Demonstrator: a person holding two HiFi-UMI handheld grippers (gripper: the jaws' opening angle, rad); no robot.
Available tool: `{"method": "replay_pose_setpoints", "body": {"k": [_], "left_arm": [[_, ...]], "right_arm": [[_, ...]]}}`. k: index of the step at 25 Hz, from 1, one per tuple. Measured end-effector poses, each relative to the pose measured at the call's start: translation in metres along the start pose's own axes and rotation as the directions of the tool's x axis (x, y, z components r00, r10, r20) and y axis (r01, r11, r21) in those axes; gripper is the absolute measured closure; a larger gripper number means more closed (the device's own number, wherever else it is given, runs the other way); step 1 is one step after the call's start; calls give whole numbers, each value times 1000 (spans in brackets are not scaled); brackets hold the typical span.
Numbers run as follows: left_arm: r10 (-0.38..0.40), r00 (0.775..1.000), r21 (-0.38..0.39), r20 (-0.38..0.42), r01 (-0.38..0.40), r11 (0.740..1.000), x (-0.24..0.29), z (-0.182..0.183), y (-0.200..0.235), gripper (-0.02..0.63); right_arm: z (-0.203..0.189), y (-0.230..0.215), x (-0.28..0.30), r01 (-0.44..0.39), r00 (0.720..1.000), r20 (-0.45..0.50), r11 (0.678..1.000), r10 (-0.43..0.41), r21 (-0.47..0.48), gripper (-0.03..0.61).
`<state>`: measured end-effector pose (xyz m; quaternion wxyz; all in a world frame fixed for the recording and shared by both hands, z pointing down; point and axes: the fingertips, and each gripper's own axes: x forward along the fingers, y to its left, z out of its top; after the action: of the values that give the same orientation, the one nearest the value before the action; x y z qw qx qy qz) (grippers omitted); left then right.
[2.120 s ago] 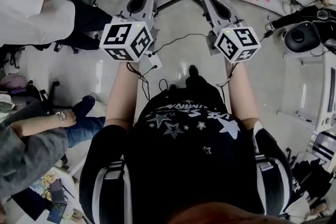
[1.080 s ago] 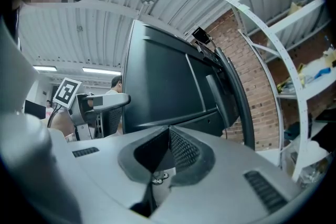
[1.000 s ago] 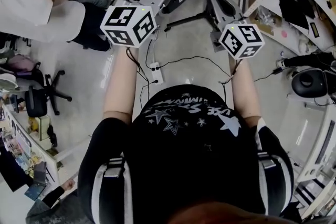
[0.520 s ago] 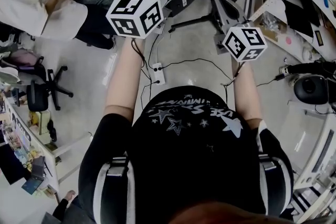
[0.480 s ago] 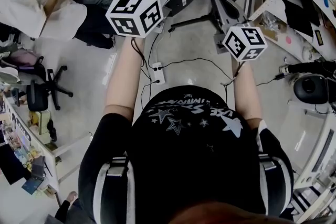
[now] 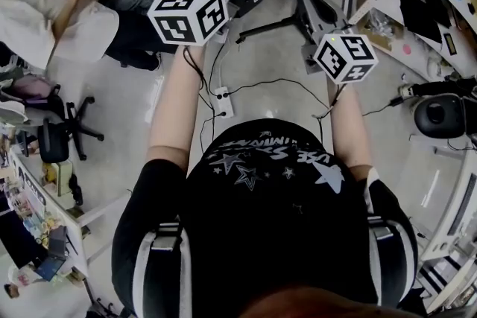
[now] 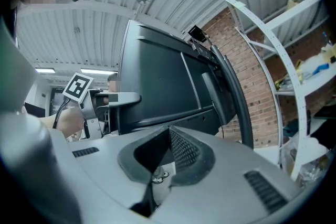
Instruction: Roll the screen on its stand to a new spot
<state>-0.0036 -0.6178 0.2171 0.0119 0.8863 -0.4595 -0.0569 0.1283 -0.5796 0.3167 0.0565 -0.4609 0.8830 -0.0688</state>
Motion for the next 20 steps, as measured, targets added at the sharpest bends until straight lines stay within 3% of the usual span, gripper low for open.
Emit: {"method": "replay_pose_setpoints", "body": {"k": [7,20], "left_arm": [[13,999,-7,-33,-13,1000,-2,-2,-1,407],[27,1000,-33,10,-27,999,-22,2,1,410]], "right_arm": [[-4,10,-9,14,1000,-6,1000,-14,-5,571],[-19,30,-27,49,998,-36,999,-49,-9,571]]}}
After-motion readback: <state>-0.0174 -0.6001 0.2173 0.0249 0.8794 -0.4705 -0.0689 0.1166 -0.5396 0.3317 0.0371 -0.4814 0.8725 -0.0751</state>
